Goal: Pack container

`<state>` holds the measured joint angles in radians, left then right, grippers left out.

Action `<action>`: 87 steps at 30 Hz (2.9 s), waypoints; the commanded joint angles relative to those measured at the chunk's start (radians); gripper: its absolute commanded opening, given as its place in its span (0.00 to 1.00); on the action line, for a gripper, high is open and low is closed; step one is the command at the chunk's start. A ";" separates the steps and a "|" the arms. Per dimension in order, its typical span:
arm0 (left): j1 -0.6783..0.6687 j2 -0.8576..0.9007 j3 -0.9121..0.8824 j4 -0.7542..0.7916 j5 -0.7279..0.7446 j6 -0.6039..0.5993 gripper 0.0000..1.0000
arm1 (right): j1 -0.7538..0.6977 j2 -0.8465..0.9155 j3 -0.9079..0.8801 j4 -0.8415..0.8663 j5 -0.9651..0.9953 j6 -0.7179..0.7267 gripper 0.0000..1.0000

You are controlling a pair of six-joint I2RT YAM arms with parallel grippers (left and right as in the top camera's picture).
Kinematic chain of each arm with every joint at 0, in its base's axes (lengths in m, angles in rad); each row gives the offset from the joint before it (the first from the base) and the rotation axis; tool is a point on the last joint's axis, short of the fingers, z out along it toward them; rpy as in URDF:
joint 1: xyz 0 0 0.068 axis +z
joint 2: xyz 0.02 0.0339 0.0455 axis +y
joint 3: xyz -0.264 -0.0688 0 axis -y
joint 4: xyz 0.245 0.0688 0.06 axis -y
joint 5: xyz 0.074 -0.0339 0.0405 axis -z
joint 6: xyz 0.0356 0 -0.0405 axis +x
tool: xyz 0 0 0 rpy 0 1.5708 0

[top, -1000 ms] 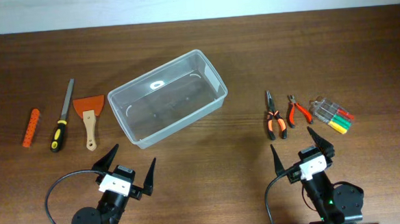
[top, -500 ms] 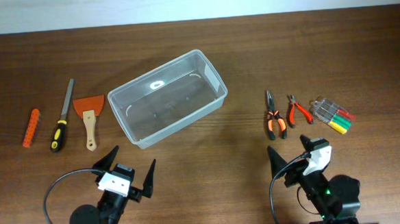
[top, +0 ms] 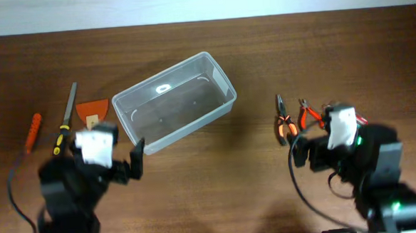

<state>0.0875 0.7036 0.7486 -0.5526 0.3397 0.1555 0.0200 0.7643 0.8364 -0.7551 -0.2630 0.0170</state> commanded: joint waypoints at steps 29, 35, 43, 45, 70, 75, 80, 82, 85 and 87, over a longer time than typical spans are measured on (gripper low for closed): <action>-0.064 0.595 0.543 -0.520 0.003 -0.008 0.02 | 0.277 0.726 0.387 0.098 -0.144 0.201 0.04; -0.202 0.646 0.542 -0.544 -0.133 -0.006 0.02 | 0.303 0.797 0.387 0.247 -0.148 0.202 0.04; -0.152 0.694 0.542 -0.461 -0.329 -0.190 0.02 | 0.303 0.828 0.387 0.299 -0.151 0.202 0.04; -0.123 0.728 0.542 -0.439 -0.329 -0.200 0.02 | 0.303 0.828 0.387 0.299 -0.151 0.202 0.04; -0.011 1.079 0.543 -0.217 -0.441 -0.331 0.02 | 0.248 0.828 0.387 0.240 -0.054 0.157 0.04; -0.011 1.091 0.543 -0.213 -0.442 -0.331 0.02 | 0.248 0.828 0.387 0.259 -0.100 0.084 0.04; -0.011 1.103 0.543 -0.181 -0.441 -0.331 0.02 | 0.248 0.829 0.387 0.339 -0.121 0.081 0.04; -0.011 1.113 0.543 -0.164 -0.437 -0.330 0.02 | 0.248 0.835 0.387 0.377 -0.161 0.068 0.04; -0.011 1.126 0.543 -0.142 -0.433 -0.330 0.02 | 0.249 0.858 0.387 0.417 -0.194 0.068 0.04; -0.011 1.130 0.543 -0.134 -0.425 -0.330 0.02 | 0.249 0.882 0.387 0.431 -0.198 0.069 0.04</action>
<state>0.0746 1.8099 1.2762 -0.6945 -0.0906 -0.1627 0.2707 1.6047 1.2064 -0.3347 -0.4168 0.1005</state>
